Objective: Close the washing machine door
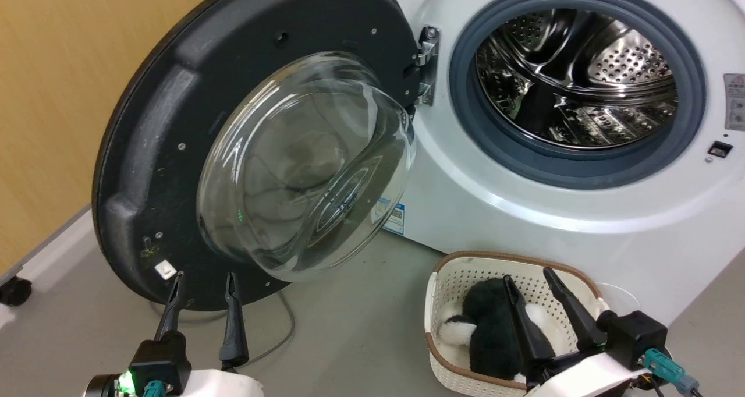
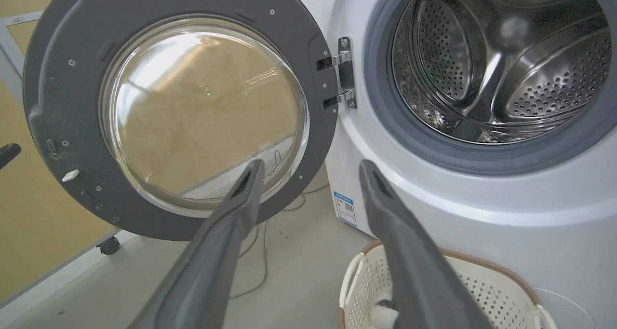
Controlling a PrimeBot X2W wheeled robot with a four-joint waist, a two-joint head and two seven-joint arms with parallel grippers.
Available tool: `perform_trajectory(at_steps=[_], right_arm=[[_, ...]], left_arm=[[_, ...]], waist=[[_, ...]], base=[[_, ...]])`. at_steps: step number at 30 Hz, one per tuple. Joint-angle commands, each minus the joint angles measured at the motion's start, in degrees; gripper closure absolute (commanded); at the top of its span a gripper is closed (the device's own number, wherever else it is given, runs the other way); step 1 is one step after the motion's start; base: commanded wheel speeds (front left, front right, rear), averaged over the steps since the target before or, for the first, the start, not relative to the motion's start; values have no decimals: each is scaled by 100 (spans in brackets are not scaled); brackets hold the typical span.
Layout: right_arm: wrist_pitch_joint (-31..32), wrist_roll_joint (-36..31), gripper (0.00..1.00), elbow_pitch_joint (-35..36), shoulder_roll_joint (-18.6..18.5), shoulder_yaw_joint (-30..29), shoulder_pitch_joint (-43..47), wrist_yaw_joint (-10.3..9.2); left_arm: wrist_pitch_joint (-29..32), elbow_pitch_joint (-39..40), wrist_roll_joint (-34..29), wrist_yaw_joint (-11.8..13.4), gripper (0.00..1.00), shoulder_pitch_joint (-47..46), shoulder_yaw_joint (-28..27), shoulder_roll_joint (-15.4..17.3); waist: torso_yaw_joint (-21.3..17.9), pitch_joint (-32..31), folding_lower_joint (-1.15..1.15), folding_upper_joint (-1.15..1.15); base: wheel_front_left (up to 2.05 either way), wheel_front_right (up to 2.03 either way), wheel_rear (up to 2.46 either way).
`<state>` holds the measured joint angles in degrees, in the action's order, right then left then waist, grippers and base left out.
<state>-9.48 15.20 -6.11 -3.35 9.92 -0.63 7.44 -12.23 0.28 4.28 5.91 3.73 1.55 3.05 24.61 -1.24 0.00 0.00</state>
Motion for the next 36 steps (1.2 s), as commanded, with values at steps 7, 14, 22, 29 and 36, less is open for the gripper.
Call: perform_trajectory(at_steps=[7, 14, 22, 29, 36], right_arm=[[-120, 130, 0, -106, -69, 188, -171, 4], [-191, 231, 0, -175, -79, 238, -204, 4], [-266, 259, 0, -219, -81, 235, -156, 5], [-251, 222, 0, -171, -73, 188, -140, 5], [-190, 156, 0, -62, -85, 119, -120, 5]], left_arm=[[-138, 52, 75, 69, 0, 153, -62, 14], [-210, 77, 107, 108, 0, 182, -87, 11], [-277, 227, 231, 64, 100, 213, -120, 3], [-277, 419, 524, 11, 100, 130, -354, -5], [-277, 579, 1098, -248, 100, -362, -1089, 203]], waist=[[217, 24, 0, 0], [364, 27, 0, 0], [504, 46, 0, 0], [503, 87, 0, 0], [485, 187, 0, 0]], base=[[0, 0, 0], [0, 0, 0], [0, 0, 0], [0, 0, 0], [0, 0, 0]])
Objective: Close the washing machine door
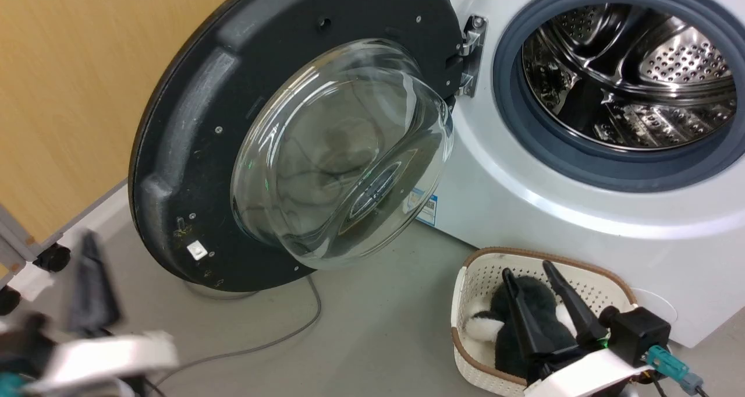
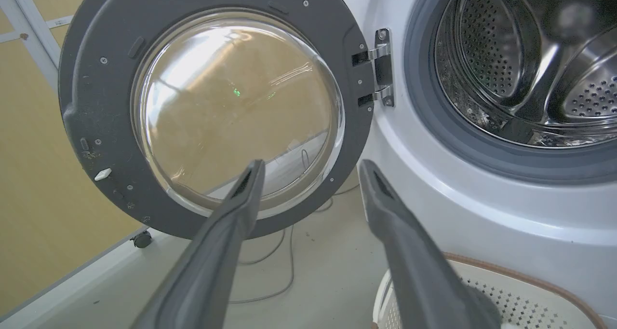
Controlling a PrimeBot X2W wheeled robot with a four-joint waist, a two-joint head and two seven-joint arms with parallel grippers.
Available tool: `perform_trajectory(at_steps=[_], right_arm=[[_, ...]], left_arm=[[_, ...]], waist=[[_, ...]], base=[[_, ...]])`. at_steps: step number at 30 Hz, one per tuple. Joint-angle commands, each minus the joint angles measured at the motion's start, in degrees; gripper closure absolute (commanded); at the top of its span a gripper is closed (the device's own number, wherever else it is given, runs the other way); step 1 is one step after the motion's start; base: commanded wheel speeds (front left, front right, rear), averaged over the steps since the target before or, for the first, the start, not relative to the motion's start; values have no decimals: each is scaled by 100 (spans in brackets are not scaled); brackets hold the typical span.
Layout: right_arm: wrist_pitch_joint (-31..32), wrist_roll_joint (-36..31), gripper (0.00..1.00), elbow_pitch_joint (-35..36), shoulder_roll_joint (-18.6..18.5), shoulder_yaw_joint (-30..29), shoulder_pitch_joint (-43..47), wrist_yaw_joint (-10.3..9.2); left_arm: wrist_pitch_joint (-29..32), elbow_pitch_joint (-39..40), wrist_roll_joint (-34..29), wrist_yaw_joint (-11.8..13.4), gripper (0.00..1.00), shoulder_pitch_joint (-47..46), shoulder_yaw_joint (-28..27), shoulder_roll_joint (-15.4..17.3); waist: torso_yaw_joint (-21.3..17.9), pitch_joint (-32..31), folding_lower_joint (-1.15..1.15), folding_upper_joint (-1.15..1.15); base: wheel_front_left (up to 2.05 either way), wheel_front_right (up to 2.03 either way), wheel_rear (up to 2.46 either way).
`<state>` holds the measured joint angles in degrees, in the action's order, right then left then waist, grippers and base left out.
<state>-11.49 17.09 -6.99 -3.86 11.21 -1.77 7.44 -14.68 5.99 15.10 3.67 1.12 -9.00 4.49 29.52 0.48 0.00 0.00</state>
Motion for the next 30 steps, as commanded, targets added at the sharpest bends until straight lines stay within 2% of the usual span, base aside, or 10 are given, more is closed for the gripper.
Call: perform_trajectory(at_steps=[1, 4, 12, 16, 18, 21, 25, 30], right_arm=[[26, -47, 0, 55, -38, -36, 4, 5], [74, -94, 0, 162, -58, -138, 54, 5], [229, -180, 0, 445, -123, -191, 29, 5], [265, -186, 0, 498, -144, -167, -47, 5], [275, -187, 0, 513, -153, -164, -78, 5], [281, -174, 0, 536, -157, -210, -96, 5], [287, -164, 0, 560, -188, -242, -97, 5], [271, -153, 0, 532, -189, -249, -75, 5]], left_arm=[[-32, -59, 125, -94, 100, -243, -178, 167], [10, -286, 260, -267, 100, -706, -446, 603], [504, -1255, 1777, -493, 100, -2000, -1409, 1018], [1023, -1971, 2724, -577, 100, -2485, -1813, 1027], [1524, -2310, 3523, -516, 100, -2778, -2105, 848], [2251, -2636, 4182, -443, 100, -2972, -2254, 832], [2954, -2941, 4626, -366, 100, -3033, -2271, 848], [3788, -3056, 4862, -465, 100, -2870, -2035, 897]], waist=[[-10, 39, 0, 0], [-18, 118, 0, 0], [-219, 467, 0, 0], [-341, 569, 0, 0], [-394, 600, 0, 0], [-454, 641, 0, 0], [-511, 670, 0, 0], [-556, 622, 0, 0]], base=[[0, 0, 0], [0, 0, 0], [0, 0, 0], [0, 0, 0], [0, 0, 0], [0, 0, 0], [0, 0, 0], [0, 0, 0]])
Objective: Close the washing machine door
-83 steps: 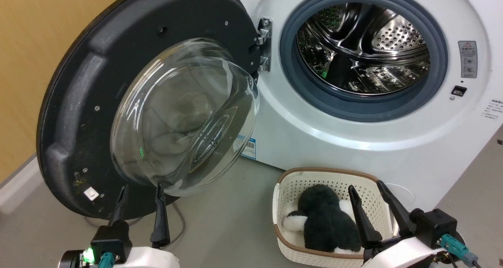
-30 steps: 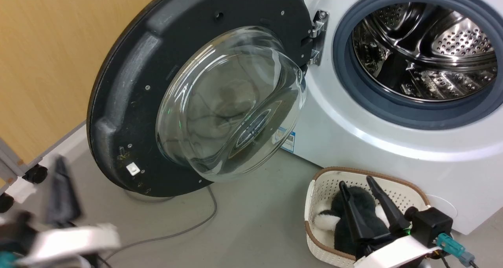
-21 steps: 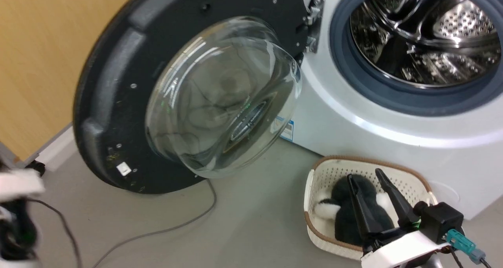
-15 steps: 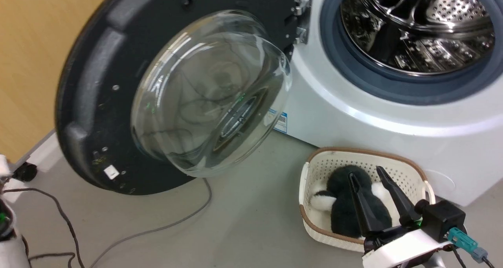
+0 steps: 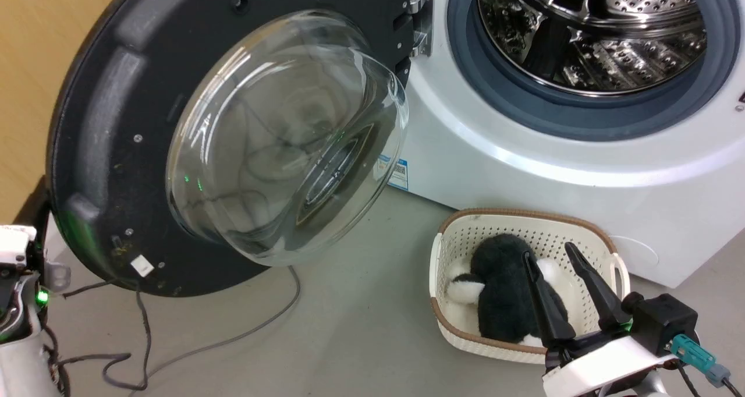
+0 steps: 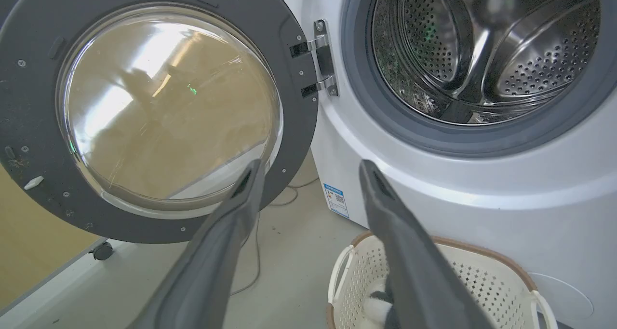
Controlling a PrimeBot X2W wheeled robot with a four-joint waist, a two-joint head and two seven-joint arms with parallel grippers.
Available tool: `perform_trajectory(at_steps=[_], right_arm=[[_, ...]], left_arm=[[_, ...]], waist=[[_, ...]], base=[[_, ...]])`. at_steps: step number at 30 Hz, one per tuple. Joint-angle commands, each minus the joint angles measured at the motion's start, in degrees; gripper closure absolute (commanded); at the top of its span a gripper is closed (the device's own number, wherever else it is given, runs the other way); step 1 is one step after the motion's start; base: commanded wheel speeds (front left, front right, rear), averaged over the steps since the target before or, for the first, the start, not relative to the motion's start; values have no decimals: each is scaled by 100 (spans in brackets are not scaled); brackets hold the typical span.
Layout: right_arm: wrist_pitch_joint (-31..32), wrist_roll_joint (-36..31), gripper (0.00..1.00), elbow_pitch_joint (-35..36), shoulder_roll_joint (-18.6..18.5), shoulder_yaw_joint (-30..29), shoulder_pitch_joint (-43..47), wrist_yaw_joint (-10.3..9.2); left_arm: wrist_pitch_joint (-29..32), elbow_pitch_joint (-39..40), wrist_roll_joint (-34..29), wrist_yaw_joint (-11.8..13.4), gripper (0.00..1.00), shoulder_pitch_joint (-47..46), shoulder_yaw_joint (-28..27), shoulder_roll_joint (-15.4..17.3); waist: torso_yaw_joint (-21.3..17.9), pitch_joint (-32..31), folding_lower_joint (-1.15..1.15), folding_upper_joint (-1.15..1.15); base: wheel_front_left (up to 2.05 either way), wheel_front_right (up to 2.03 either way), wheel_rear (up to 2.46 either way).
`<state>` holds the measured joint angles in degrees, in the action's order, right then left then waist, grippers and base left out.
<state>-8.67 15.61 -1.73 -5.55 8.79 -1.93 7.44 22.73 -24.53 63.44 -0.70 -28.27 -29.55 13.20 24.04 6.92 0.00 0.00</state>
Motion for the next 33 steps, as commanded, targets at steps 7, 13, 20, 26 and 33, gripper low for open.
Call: perform_trajectory(at_steps=[7, 13, 20, 26, 33], right_arm=[[-119, 48, 0, -123, 63, -10, 14, 5], [-236, 103, 0, -278, 136, -54, 97, 5], [-342, 164, 0, -430, 204, -120, 195, 5], [-379, 170, 0, -488, 233, -128, 238, 5], [-354, 131, 0, -442, 249, -166, 167, 5]], left_arm=[[1041, 185, 313, -196, 100, 584, 242, 75], [1955, 725, 681, -318, 100, 1180, 473, -67], [2925, 1731, 1175, -152, 100, 2080, 768, -487], [3260, 2646, 1608, 227, 100, 2699, 1207, -927], [3147, 3294, 2029, 505, 100, 3231, 1898, -1024]], waist=[[-45, -238, 0, 0], [-88, -484, 0, 0], [-226, -718, 0, 0], [-441, -812, 0, 0], [-947, -739, 0, 0]], base=[[0, 0, 0], [0, 0, 0], [0, 0, 0], [0, 0, 0], [0, 0, 0]])
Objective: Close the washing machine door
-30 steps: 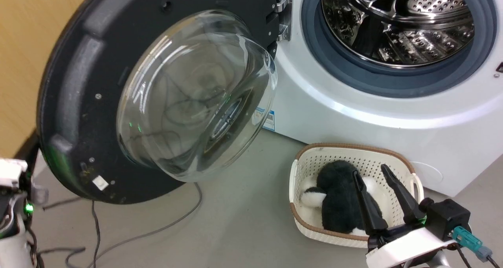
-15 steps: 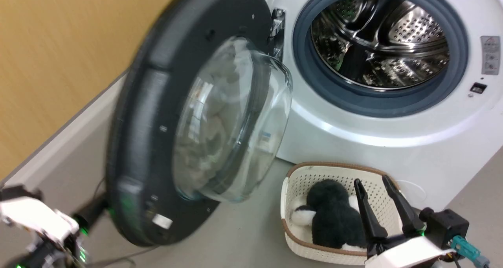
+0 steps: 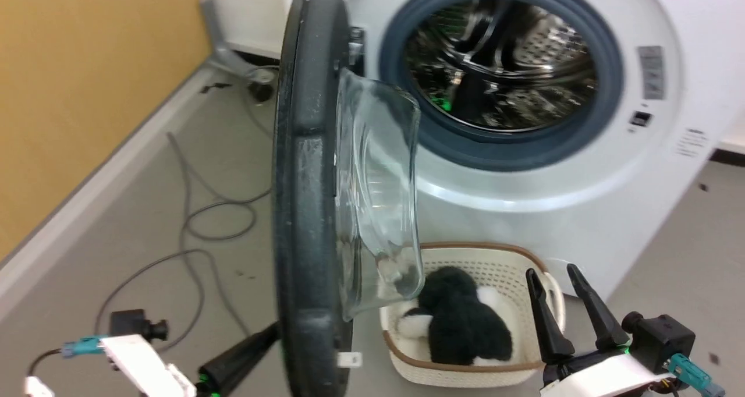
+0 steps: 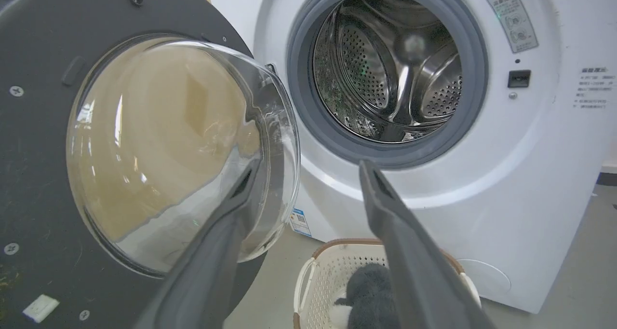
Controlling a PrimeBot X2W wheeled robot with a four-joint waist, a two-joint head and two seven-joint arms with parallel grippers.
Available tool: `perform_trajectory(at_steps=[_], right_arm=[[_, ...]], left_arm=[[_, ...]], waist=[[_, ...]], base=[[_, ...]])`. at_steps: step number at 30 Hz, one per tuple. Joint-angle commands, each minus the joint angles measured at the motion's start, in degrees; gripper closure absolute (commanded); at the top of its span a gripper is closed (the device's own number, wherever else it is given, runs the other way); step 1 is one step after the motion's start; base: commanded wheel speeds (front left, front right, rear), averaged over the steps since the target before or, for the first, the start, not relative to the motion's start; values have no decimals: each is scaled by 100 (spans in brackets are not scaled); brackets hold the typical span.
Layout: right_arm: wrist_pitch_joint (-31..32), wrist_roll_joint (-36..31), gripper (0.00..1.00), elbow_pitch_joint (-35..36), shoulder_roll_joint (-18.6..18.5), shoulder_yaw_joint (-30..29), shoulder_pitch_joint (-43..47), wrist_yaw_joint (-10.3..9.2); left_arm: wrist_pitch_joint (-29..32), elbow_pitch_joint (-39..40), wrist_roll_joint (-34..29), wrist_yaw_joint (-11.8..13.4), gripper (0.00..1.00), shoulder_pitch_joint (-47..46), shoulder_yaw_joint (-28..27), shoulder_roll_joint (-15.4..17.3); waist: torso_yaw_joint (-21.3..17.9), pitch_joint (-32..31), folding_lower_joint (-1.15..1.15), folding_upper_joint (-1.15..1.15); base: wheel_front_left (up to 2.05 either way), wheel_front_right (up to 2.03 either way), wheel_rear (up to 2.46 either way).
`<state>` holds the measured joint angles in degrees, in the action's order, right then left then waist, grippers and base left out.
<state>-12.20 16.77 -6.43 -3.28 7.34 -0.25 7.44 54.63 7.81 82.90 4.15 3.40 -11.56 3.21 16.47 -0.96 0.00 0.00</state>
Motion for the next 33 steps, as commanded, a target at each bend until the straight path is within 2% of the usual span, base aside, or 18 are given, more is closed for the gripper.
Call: perform_trajectory(at_steps=[1, 7, 16, 23, 33], right_arm=[[8, 3, 0, 39, 23, -29, 0, 5], [88, -74, 0, 124, -23, -105, 29, 5], [141, -98, 0, 298, -36, -166, -122, 5], [88, -84, 0, 324, -25, -214, -194, 5], [-98, 53, 0, 167, 15, -214, -298, 5]], left_arm=[[-120, 110, 168, 26, 100, 104, 222, -28], [-741, 52, 452, -58, 100, 179, 955, -32], [-1660, -463, 686, -479, 100, -189, 1810, -33], [-2480, -1004, 658, -720, 100, -793, 2122, -33], [-3611, -1815, 541, -763, 100, -1990, 2324, -33]], waist=[[-276, 65, 0, 0], [-822, 191, 0, 0], [-1837, 559, 0, 0], [-2598, 898, 0, 0], [-3425, 1278, 0, 0]], base=[[0, 0, 0], [0, 0, 0], [0, 0, 0], [0, 0, 0], [0, 0, 0]])
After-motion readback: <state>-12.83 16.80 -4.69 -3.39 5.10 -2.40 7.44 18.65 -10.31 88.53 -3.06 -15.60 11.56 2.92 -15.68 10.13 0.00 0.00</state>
